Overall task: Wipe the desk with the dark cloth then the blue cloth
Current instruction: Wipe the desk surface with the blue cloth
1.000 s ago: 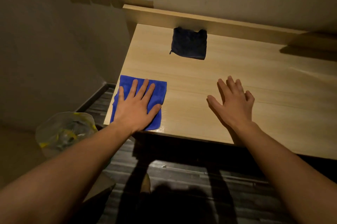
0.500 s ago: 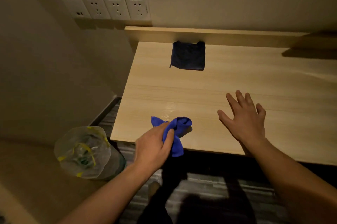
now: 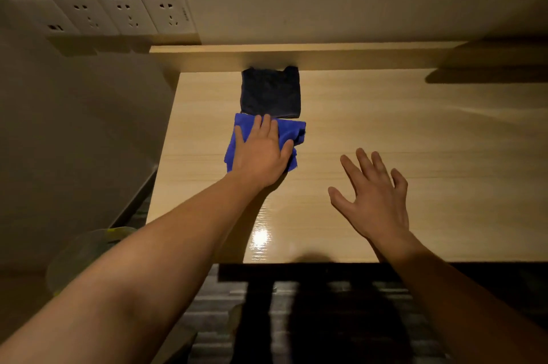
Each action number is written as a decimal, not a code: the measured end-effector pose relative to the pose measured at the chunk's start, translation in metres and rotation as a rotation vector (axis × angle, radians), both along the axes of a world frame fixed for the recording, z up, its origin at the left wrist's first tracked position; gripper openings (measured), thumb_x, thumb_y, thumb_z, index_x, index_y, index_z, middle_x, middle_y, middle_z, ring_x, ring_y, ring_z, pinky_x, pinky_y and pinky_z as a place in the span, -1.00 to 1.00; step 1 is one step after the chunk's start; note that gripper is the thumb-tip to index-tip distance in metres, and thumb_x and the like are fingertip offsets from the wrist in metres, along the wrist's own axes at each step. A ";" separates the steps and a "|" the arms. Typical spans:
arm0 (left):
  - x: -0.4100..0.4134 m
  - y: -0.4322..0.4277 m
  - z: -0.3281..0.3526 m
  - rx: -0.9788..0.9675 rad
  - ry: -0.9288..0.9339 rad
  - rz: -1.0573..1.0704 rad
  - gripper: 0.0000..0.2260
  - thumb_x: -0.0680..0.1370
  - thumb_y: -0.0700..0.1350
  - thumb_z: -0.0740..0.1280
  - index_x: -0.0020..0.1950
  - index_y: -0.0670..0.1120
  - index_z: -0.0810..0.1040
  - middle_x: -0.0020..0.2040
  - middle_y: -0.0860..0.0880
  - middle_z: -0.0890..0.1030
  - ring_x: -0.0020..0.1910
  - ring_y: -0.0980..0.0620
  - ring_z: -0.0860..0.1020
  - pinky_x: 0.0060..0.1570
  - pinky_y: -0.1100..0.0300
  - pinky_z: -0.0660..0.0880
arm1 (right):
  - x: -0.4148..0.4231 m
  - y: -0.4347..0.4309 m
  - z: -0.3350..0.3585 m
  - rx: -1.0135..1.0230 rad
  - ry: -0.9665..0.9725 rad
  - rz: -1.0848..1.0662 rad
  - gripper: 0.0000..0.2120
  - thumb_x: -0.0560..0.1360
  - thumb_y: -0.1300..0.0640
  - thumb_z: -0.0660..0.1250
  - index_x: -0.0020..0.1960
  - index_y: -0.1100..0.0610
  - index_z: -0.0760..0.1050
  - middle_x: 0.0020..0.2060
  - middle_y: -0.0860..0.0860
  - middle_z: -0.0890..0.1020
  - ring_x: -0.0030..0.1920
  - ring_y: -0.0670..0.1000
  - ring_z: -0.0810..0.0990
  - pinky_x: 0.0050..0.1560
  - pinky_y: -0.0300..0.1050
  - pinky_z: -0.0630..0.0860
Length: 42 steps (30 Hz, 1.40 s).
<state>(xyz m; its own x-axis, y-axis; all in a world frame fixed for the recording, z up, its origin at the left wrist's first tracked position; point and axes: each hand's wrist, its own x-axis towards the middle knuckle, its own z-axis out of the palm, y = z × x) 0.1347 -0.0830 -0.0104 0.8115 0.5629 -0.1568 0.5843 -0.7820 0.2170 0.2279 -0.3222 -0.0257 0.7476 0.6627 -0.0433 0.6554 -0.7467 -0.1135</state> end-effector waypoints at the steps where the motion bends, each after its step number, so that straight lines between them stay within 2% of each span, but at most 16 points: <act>1: 0.002 0.001 -0.003 0.001 0.029 -0.008 -0.32 0.75 0.26 -0.05 0.75 -0.14 0.03 0.76 -0.13 0.01 0.74 -0.11 -0.06 0.64 -0.34 -0.16 | 0.000 0.000 0.000 0.003 0.000 0.001 -0.28 0.56 -0.45 0.02 0.65 -0.21 0.13 0.69 -0.07 0.08 0.68 0.02 -0.06 0.54 0.23 0.00; 3: 0.005 0.002 -0.008 0.023 0.067 -0.021 -0.22 0.71 0.36 -0.07 0.75 -0.13 -0.13 0.77 -0.11 -0.13 0.74 -0.09 -0.16 0.62 -0.38 -0.21 | 0.000 0.000 0.000 0.000 0.005 0.002 -0.27 0.56 -0.46 0.02 0.65 -0.21 0.13 0.69 -0.07 0.07 0.68 0.01 -0.06 0.55 0.23 -0.01; 6: 0.007 0.002 -0.008 0.036 0.079 -0.004 -0.16 0.66 0.44 -0.07 0.76 -0.06 -0.17 0.77 -0.09 -0.18 0.74 -0.10 -0.19 0.60 -0.43 -0.21 | 0.001 0.001 0.001 0.004 0.015 0.002 -0.27 0.55 -0.46 0.01 0.65 -0.21 0.13 0.69 -0.07 0.06 0.68 0.01 -0.08 0.55 0.23 -0.03; 11: -0.003 -0.013 -0.011 0.102 0.098 -0.005 -0.25 0.62 0.50 -0.14 0.74 0.22 -0.17 0.76 -0.11 -0.21 0.73 -0.20 -0.19 0.54 -0.55 -0.20 | 0.001 0.001 0.000 0.015 0.024 0.004 -0.27 0.55 -0.45 0.02 0.65 -0.20 0.14 0.69 -0.06 0.08 0.68 0.02 -0.07 0.55 0.24 -0.02; 19: -0.042 -0.052 -0.018 0.115 0.121 0.016 -0.25 0.60 0.52 -0.21 0.73 0.24 -0.23 0.76 -0.10 -0.24 0.73 -0.18 -0.21 0.53 -0.56 -0.18 | 0.001 -0.001 0.000 0.024 0.048 0.011 -0.26 0.54 -0.46 -0.01 0.65 -0.20 0.14 0.69 -0.06 0.07 0.68 0.04 -0.06 0.56 0.25 -0.03; 25: -0.078 -0.093 -0.013 0.086 0.106 0.017 -0.28 0.66 0.44 -0.18 0.74 0.17 -0.26 0.75 -0.06 -0.26 0.72 -0.09 -0.26 0.62 -0.38 -0.24 | 0.000 -0.003 0.002 0.027 0.054 0.018 -0.26 0.54 -0.46 -0.01 0.66 -0.19 0.12 0.69 -0.05 0.07 0.68 0.05 -0.05 0.56 0.25 -0.02; 31: -0.102 -0.124 -0.014 0.067 0.057 0.023 -0.32 0.71 0.34 -0.18 0.76 0.07 -0.19 0.76 -0.06 -0.21 0.73 -0.05 -0.22 0.67 -0.19 -0.23 | 0.001 -0.003 0.002 0.029 0.061 0.040 -0.25 0.55 -0.47 -0.03 0.67 -0.19 0.11 0.69 -0.04 0.07 0.68 0.07 -0.05 0.56 0.27 -0.02; 33: -0.112 -0.136 -0.018 0.056 0.028 0.026 -0.33 0.70 0.30 -0.20 0.76 0.05 -0.13 0.76 -0.06 -0.16 0.73 -0.04 -0.18 0.68 -0.13 -0.23 | 0.001 -0.004 0.002 0.027 0.074 0.040 -0.25 0.55 -0.47 -0.04 0.67 -0.19 0.10 0.69 -0.04 0.06 0.68 0.07 -0.06 0.57 0.27 -0.03; 35: -0.121 -0.150 -0.021 0.053 -0.043 0.049 -0.35 0.71 0.27 -0.17 0.76 0.02 0.03 0.76 -0.08 0.00 0.74 -0.06 -0.04 0.69 -0.09 -0.16 | 0.003 -0.005 0.002 0.028 0.097 0.040 -0.27 0.56 -0.46 -0.02 0.66 -0.20 0.11 0.69 -0.05 0.05 0.68 0.06 -0.07 0.57 0.26 -0.05; 37: -0.125 -0.166 -0.019 0.023 -0.168 0.097 -0.39 0.71 0.21 -0.06 0.69 -0.01 0.32 0.70 -0.09 0.28 0.67 -0.12 0.25 0.66 -0.09 0.11 | 0.008 -0.007 0.006 0.083 0.165 0.040 -0.34 0.60 -0.41 0.05 0.64 -0.19 0.18 0.69 -0.05 0.09 0.68 0.05 -0.05 0.57 0.24 -0.06; 38: -0.127 -0.173 -0.016 0.002 -0.246 0.127 -0.45 0.71 0.17 0.01 0.61 -0.02 0.46 0.62 -0.07 0.43 0.56 -0.15 0.43 0.55 -0.07 0.32 | 0.010 -0.011 0.009 0.142 0.213 0.040 -0.38 0.63 -0.36 0.11 0.63 -0.17 0.23 0.68 -0.05 0.11 0.68 0.04 -0.02 0.57 0.21 -0.05; 39: -0.125 -0.179 -0.011 -0.023 -0.319 0.154 -0.51 0.71 0.13 0.06 0.50 -0.03 0.56 0.49 -0.04 0.55 0.37 -0.16 0.57 0.35 -0.03 0.47 | 0.015 -0.015 0.013 0.200 0.246 0.043 -0.42 0.64 -0.30 0.15 0.62 -0.15 0.26 0.68 -0.04 0.14 0.67 0.03 0.01 0.56 0.18 -0.02; 40: -0.122 -0.183 -0.004 -0.051 -0.379 0.178 -0.55 0.71 0.10 0.09 0.42 -0.04 0.61 0.38 -0.03 0.63 0.21 -0.17 0.63 0.15 0.01 0.51 | 0.022 -0.020 0.016 0.232 0.247 0.051 -0.44 0.66 -0.26 0.17 0.61 -0.13 0.28 0.67 -0.03 0.15 0.67 0.02 0.03 0.55 0.16 0.02; 41: -0.116 -0.185 0.004 -0.086 -0.422 0.205 -0.56 0.70 0.09 0.09 0.39 -0.05 0.63 0.32 -0.04 0.66 0.12 -0.18 0.65 0.05 0.03 0.50 | 0.031 -0.025 0.019 0.238 0.216 0.060 -0.45 0.66 -0.24 0.18 0.61 -0.12 0.29 0.67 -0.03 0.17 0.66 0.03 0.06 0.53 0.15 0.05; 42: -0.107 -0.183 0.012 -0.125 -0.446 0.236 -0.55 0.70 0.10 0.09 0.41 -0.04 0.63 0.33 -0.05 0.68 0.12 -0.20 0.65 0.03 0.02 0.51 | 0.044 -0.031 0.021 0.224 0.171 0.064 -0.45 0.66 -0.24 0.18 0.61 -0.11 0.29 0.67 -0.03 0.18 0.66 0.03 0.08 0.53 0.16 0.07</act>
